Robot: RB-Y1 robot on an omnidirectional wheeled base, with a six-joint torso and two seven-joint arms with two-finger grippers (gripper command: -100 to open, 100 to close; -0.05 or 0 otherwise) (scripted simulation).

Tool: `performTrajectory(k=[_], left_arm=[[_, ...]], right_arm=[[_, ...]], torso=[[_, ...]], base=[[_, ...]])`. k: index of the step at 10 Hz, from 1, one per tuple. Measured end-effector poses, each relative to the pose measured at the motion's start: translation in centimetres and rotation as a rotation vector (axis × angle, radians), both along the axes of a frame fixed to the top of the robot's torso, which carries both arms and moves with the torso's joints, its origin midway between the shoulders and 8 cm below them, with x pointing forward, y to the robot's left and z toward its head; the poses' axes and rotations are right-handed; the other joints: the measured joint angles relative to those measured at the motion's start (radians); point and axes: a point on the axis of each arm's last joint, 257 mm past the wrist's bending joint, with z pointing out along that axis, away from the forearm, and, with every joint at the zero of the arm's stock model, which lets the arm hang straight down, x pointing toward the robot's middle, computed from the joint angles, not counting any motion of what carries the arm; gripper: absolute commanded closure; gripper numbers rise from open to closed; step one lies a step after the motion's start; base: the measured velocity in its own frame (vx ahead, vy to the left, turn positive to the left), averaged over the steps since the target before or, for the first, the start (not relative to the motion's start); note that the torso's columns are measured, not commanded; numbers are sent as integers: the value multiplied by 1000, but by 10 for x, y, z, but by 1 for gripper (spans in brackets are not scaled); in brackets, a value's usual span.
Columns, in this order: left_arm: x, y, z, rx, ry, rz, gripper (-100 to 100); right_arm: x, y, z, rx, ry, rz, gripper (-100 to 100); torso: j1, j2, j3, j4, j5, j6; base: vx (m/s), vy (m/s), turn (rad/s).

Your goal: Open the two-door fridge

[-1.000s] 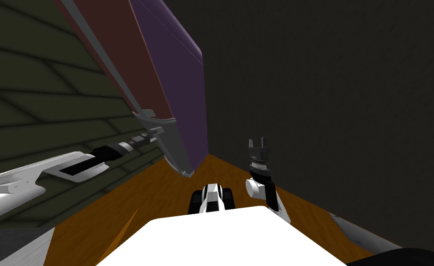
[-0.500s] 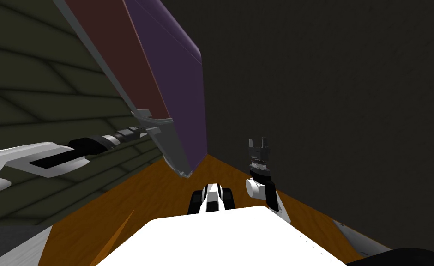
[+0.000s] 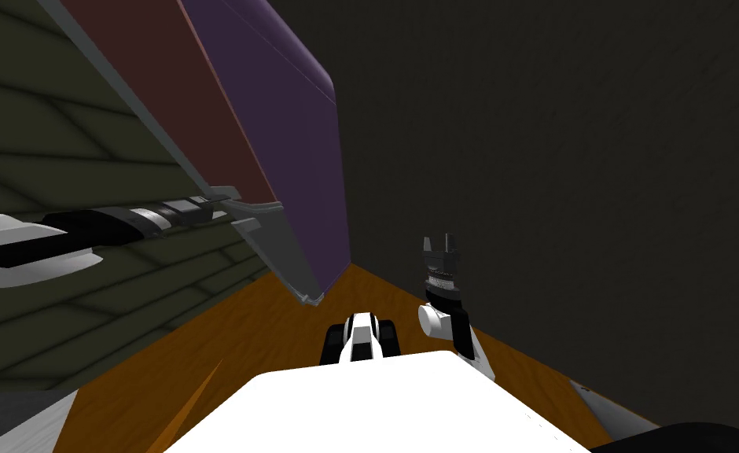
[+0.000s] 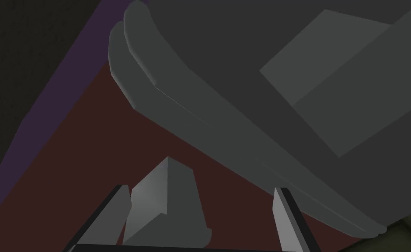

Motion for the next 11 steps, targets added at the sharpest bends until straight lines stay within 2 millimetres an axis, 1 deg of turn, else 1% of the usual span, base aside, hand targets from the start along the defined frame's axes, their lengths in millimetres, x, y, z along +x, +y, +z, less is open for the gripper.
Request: performTrajectory(k=[1,2,3,4,5,6,7,8,9,10,11], left_arm=[[-1,5,12,9,-6,13,-100],[-1,6,13,9,-8,15,-100],[-1,6,13,9,-8,14,100],[-1,6,13,9,-8,14,100],[-1,-3,12,8,-6,-10,100],[1,-18,7,6,2,-53,100],[2,-27,5,4,6,-83,100],[1,-37,6,5,7,-109,100],[1,-51,6,5,7,-145,100],[2,-59,6,6,8,-167,100],[2,-66,6,6,8,-190,100]], right_arm=[[0,0,0,0,0,0,0],[0,0,0,0,0,0,0],[0,0,0,0,0,0,0],[0,0,0,0,0,0,0],[0,0,0,0,0,0,0],[0,0,0,-1,0,0,0],[0,0,0,-1,0,0,0],[0,0,0,-1,0,0,0],[0,0,0,-1,0,0,0],[0,0,0,-1,0,0,0],[0,0,0,-1,0,0,0]], torso=[[0,0,0,0,0,0],[3,0,0,0,1,0],[3,0,0,0,1,0],[2,0,0,0,1,0],[10,2,1,1,2,-1],[20,3,0,4,3,-2],[18,-2,-3,3,3,-2],[13,-6,-6,2,0,-2],[11,-8,-8,1,-1,-1],[5,-12,-11,0,-3,1],[6,-13,-12,-1,-3,1]], base=[[14,-36,7],[3,-9,-2],[0,0,0],[-80,130,12],[-134,323,19],[-160,294,-6],[-171,281,24],[-160,345,38],[-144,262,12],[-136,270,25],[-139,326,28]])
